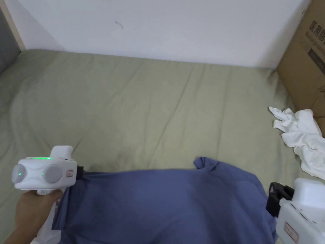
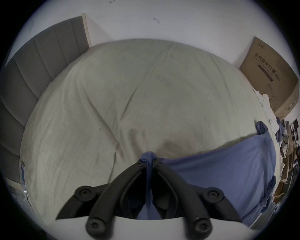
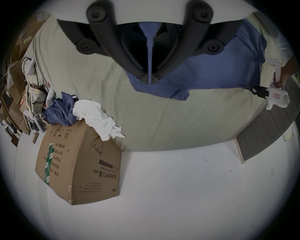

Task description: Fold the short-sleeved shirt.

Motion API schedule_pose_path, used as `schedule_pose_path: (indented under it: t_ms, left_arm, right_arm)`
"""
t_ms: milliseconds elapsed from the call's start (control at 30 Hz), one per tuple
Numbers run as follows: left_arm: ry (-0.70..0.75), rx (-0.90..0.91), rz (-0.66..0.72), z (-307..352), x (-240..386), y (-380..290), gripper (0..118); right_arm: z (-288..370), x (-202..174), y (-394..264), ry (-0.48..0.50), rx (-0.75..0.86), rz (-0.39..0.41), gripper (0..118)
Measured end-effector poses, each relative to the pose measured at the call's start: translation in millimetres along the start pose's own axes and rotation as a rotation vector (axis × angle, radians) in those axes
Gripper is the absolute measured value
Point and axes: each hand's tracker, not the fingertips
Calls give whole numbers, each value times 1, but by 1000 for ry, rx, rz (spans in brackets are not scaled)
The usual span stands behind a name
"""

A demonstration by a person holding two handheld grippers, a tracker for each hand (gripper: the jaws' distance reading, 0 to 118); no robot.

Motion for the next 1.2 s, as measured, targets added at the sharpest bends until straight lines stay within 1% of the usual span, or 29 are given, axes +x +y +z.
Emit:
schedule_pose_path:
  t_ms: [67, 100, 133, 167, 200, 233, 267, 300, 333, 400, 433, 467, 500, 533, 567, 600, 633, 667, 700, 733, 767, 800, 833, 867, 900, 967, 1067, 1200]
  left_arm:
    - [-19, 53, -14, 22, 4, 0, 9]
    - [-32, 85, -25, 39, 9, -2, 8]
    - [-46, 113, -36, 52, 12, -3, 8]
    - [-63, 127, -40, 61, 13, -4, 8]
    - [-76, 145, -40, 71, 15, -5, 8]
    - [-89, 161, -36, 79, 16, -4, 8]
    - [-99, 176, -35, 85, 17, -4, 8]
    - [-108, 192, -27, 69, 15, -1, 8]
    - [-119, 192, -17, 69, 15, -1, 8]
    - [-134, 198, -7, 67, 10, -2, 8]
    - [-136, 197, -7, 65, 12, -3, 8]
    - [-134, 199, -10, 62, 16, -5, 8]
    - [-134, 198, -13, 73, 8, -4, 8]
    - [-135, 194, -14, 74, 8, -5, 8]
    - [-136, 192, -13, 73, 9, -7, 8]
    - [-137, 188, -9, 72, 11, -9, 8]
    - [-139, 185, -5, 78, 12, -7, 8]
    - [-140, 180, -3, 79, 17, -9, 8]
    - [-136, 178, -2, 79, 23, -12, 8]
    - [-135, 175, 2, 79, 32, -16, 8]
    - [-137, 170, 6, 84, 21, -15, 8]
    - [-138, 166, 16, 87, 22, -18, 8]
    - [-138, 168, 23, 89, 26, -22, 8]
    - [-139, 166, 33, 92, 30, -26, 8]
    - [-141, 165, 42, 80, 9, -21, 8]
    - [-139, 163, 55, 81, 7, -25, 8]
    - [-142, 158, 80, 95, 4, -34, 8]
    - [-150, 165, 115, 115, -4, -47, 8]
  right_arm:
    - [-22, 6, 7, 12, -38, -2, 15]
    - [-36, 9, 10, 18, -55, -10, 25]
    - [-53, 14, 13, 19, -75, -22, 40]
    - [-67, 17, 16, 21, -92, -30, 65]
    - [-84, 20, 19, 22, -135, -37, 98]
    - [-104, 22, 23, 22, -181, -34, 112]
    - [-120, 24, 24, 32, -219, -38, 115]
    - [-138, 26, 25, 30, -241, -23, 114]
    - [-152, 26, 25, 27, -260, -6, 114]
    - [-181, 30, 23, 5, -315, -6, 113]
    - [-191, 31, 22, -3, -347, -8, 111]
    - [-201, 31, 21, 3, -373, -6, 105]
    - [-210, 33, 18, 5, -389, -18, 90]
    - [-217, 34, 15, -20, -408, -14, 78]
    - [-221, 33, 13, -38, -427, 8, 69]
    - [-226, 32, 10, -44, -444, 32, 64]
    - [-228, 32, 7, -38, -450, 21, 58]
    - [-227, 31, 3, -23, -475, 15, 47]
    - [-224, 29, 0, -13, -472, 21, 27]
    - [-220, 26, -1, -19, -447, 45, 18]
    - [-217, 25, -1, -16, -442, 51, 18]
    - [-211, 23, -1, -6, -437, 44, 6]
    - [-206, 22, 0, -7, -430, 49, 6]
    - [-197, 20, 2, 1, -390, 39, 5]
    - [-188, 20, 4, 9, -362, 42, 5]
    - [-165, 24, 12, 37, -299, 14, 5]
    - [-119, 31, 23, 99, -218, -18, 5]
    - [-39, 38, 28, 173, -99, -55, 5]
